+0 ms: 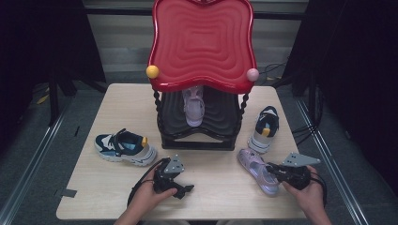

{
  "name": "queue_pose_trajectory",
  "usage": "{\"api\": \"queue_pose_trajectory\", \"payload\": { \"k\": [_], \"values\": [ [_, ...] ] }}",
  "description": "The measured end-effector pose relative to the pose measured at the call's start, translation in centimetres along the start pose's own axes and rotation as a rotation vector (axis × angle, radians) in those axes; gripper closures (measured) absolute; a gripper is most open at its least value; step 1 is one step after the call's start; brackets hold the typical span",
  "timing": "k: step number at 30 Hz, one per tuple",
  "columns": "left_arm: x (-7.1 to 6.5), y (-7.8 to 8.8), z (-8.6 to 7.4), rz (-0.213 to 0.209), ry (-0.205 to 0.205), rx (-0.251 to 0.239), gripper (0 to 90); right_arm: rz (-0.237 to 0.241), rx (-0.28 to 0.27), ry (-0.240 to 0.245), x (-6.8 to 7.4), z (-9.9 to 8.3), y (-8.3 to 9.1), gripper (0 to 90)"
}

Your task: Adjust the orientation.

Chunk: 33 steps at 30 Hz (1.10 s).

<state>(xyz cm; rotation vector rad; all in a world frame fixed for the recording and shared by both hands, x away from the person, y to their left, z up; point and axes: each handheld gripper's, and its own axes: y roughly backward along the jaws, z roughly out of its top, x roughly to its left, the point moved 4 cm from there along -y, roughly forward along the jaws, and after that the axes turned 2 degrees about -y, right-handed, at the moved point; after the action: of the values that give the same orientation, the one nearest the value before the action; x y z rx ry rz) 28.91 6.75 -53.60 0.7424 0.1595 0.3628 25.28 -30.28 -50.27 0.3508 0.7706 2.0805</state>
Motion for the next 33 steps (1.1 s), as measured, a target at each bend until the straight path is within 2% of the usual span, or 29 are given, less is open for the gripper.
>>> {"api": "queue_pose_trajectory", "payload": {
  "k": [3,7,10,18,25,33],
  "values": [
    [0.00,0.00,0.00,0.000,0.000,0.000,12.6,0.003,0.000,-0.017,0.15,-0.14,-0.08,81.9],
    [0.00,0.00,0.00,0.000,0.000,0.000,12.6,0.006,-0.013,-0.067,0.10,-0.25,-0.05,76.5],
    [0.00,0.00,0.00,0.000,0.000,0.000,12.6,0.003,-0.005,-0.075,0.09,-0.39,-0.17,75.0],
    [0.00,0.00,0.00,0.000,0.000,0.000,12.6,-0.009,0.007,-0.111,-0.01,-0.48,-0.46,75.7],
    [-0.01,0.00,0.00,0.000,0.001,0.000,12.6,0.000,0.016,-0.085,0.15,-0.13,-0.47,82.1],
    [0.00,0.00,0.00,0.000,0.000,0.000,12.6,0.002,0.001,-0.030,0.52,0.43,-0.46,83.8]
  ]
}}
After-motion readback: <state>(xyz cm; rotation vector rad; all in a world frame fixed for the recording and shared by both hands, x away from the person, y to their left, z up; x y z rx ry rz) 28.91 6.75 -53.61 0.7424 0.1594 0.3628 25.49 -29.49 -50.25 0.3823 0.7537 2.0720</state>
